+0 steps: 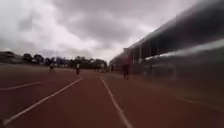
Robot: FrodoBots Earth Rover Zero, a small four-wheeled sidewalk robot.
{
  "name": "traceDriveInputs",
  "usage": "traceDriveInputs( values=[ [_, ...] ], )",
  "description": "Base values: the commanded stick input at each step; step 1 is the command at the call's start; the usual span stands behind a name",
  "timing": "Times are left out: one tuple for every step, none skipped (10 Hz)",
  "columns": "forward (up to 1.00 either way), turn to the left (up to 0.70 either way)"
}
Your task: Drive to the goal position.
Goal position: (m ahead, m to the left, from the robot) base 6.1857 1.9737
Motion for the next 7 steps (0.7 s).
traceDriveInputs(
  values=[
    [1.0,-0.01],
    [1.0,-0.01],
    [1.0,-0.01],
    [1.0,-0.01],
    [1.0,-0.01],
    [1.0,-0.01],
    [1.0,0.02]
  ],
)
